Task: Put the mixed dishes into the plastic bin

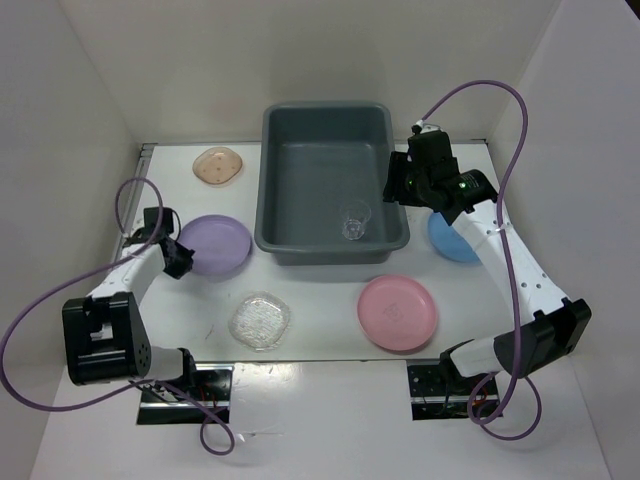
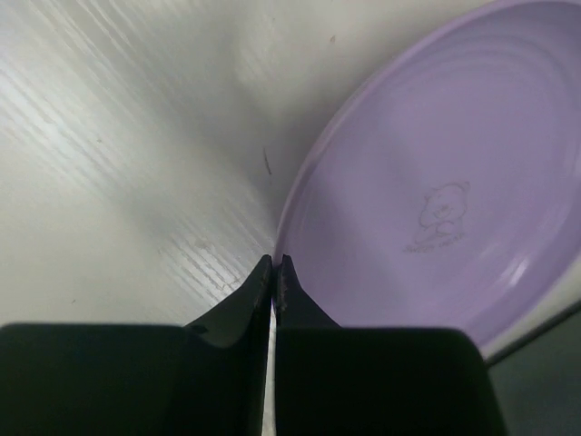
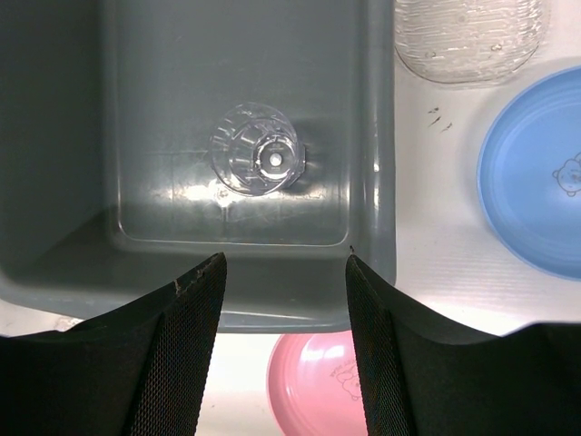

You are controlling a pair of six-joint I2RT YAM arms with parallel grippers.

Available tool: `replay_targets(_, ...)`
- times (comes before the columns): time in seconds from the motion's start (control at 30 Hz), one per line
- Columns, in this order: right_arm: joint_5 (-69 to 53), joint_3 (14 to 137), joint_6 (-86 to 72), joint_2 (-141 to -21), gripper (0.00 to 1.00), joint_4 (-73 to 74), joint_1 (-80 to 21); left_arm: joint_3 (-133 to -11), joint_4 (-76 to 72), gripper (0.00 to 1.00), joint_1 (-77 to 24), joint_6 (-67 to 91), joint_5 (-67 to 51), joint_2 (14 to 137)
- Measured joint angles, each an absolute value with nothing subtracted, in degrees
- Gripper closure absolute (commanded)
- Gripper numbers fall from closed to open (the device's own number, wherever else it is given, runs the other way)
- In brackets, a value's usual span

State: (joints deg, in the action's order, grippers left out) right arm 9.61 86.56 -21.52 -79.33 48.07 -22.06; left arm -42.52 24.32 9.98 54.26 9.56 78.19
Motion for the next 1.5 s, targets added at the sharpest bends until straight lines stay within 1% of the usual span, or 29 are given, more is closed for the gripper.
replay_targets(0.13, 9.4, 86.6, -21.5, -79.3, 0.39, 48.1, -22.1, -51.3, 30.7, 1.0, 10.0, 52.6, 13.0, 75.8)
replay_targets(0.3, 8.1, 86.6, -21.6, -79.3, 0.39, 48.0, -22.1, -63.9, 35.0, 1.0, 10.0, 49.3, 17.8, 72.1)
replay_targets(0.37, 7.8, 86.6, -21.6, -79.3, 0.39, 48.0, -22.1, -68.7, 36.4, 1.0, 10.0, 47.7, 17.8, 71.3)
replay_targets(0.47, 7.6, 86.6, -21.6, -79.3, 0.36, 48.0, -22.1, -75.4, 36.6, 1.0, 9.2, 44.5, 14.1, 71.0)
replay_targets(0.6, 7.2, 85.7, -21.6, -78.8, 0.35, 47.5, -22.1, -85.4, 35.2, 1.0, 6.5, 41.4, 5.4, 73.1)
replay_targets(0.7, 7.1, 84.8, -22.2, -77.8, 0.26, 47.3, -22.1, -91.0, 31.0, 1.0, 4.4, 40.6, -2.2, 75.9)
replay_targets(0.73, 7.1, 84.2, -22.5, -77.2, 0.24, 47.2, -22.1, -92.1, 28.8, 1.0, 3.5, 40.7, -4.6, 77.2)
replay_targets(0.9, 7.0, 81.0, -24.3, -71.5, 0.24, 47.2, -21.0, -93.7, 22.1, 1.0, -2.9, 41.0, -10.7, 86.4)
replay_targets(1.0, 7.1, 79.8, -25.2, -67.5, 0.24, 47.2, -19.7, -95.0, 21.0, 1.0, -7.0, 41.1, -11.6, 94.2)
replay_targets(1.17, 7.1, 76.4, -27.5, -63.4, 0.24, 47.4, -18.6, -101.2, 21.7, 1.0, -12.3, 40.9, -11.5, 108.0)
replay_targets(1.3, 7.1, 73.9, -29.1, -62.8, 0.24, 48.1, -18.3, -109.3, 24.1, 1.0, -14.4, 40.7, -10.5, 117.2)
replay_targets(1.5, 7.3, 72.0, -30.6, -62.7, 0.24, 48.9, -18.0, -128.6, 28.5, 1.0, -15.8, 40.4, -6.6, 131.1)
